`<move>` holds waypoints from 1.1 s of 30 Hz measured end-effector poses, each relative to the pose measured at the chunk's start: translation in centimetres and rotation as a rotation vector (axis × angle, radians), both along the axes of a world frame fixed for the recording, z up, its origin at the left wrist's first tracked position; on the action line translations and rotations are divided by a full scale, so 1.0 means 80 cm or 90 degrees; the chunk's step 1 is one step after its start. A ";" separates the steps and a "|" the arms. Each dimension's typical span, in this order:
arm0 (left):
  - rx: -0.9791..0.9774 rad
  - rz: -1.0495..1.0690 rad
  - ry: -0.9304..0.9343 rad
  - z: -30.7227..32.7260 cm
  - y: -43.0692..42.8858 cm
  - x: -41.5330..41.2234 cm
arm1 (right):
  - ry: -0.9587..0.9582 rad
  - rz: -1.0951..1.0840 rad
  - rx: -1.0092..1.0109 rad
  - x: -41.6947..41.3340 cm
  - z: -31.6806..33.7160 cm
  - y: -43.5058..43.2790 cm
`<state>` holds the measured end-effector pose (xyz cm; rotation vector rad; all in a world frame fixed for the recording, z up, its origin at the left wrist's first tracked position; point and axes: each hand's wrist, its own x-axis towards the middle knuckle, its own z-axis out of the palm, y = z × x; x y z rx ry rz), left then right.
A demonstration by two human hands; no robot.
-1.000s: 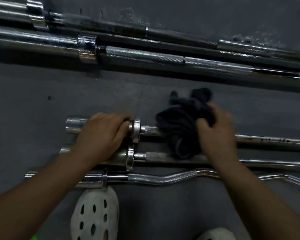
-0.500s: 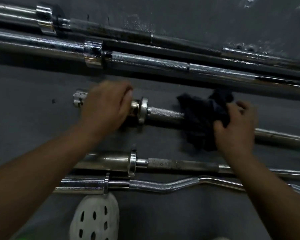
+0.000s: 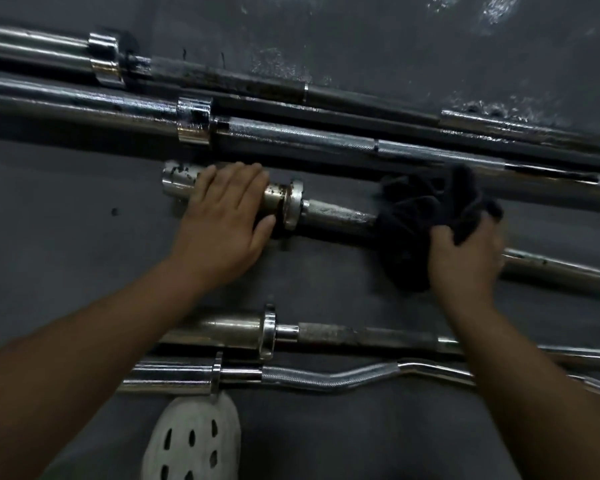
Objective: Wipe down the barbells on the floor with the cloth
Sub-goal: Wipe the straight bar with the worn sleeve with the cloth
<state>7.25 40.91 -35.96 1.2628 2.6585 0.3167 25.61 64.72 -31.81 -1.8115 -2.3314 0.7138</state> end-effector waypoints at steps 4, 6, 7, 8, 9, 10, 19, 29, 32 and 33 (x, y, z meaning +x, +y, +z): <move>-0.043 0.007 -0.030 0.006 0.013 -0.001 | -0.042 0.259 -0.034 -0.068 -0.008 -0.124; -0.024 -0.017 -0.024 0.016 0.012 -0.008 | -0.026 0.384 -0.063 -0.088 -0.001 -0.126; -0.009 -0.012 -0.032 0.022 0.008 -0.010 | -0.003 0.417 -0.081 -0.091 0.005 -0.107; 0.011 0.005 -0.045 0.027 0.004 -0.010 | 0.028 0.430 -0.090 -0.084 0.010 -0.082; 0.033 0.027 -0.063 0.032 0.000 -0.009 | 0.053 0.406 -0.079 -0.073 0.014 -0.053; 0.052 0.046 -0.073 0.033 -0.002 -0.007 | 0.067 0.331 -0.060 -0.057 0.016 -0.026; -0.019 0.015 -0.065 0.011 -0.008 0.041 | 0.057 0.395 -0.222 -0.037 0.019 -0.116; 0.019 -0.009 -0.060 0.009 -0.023 0.052 | -0.008 0.348 -0.132 -0.029 0.016 -0.173; 0.057 -0.006 -0.087 0.008 -0.001 0.013 | 0.102 0.356 -0.186 -0.041 0.030 -0.148; 0.079 -0.001 -0.089 0.008 0.005 0.002 | 0.110 0.325 -0.174 -0.035 0.027 -0.117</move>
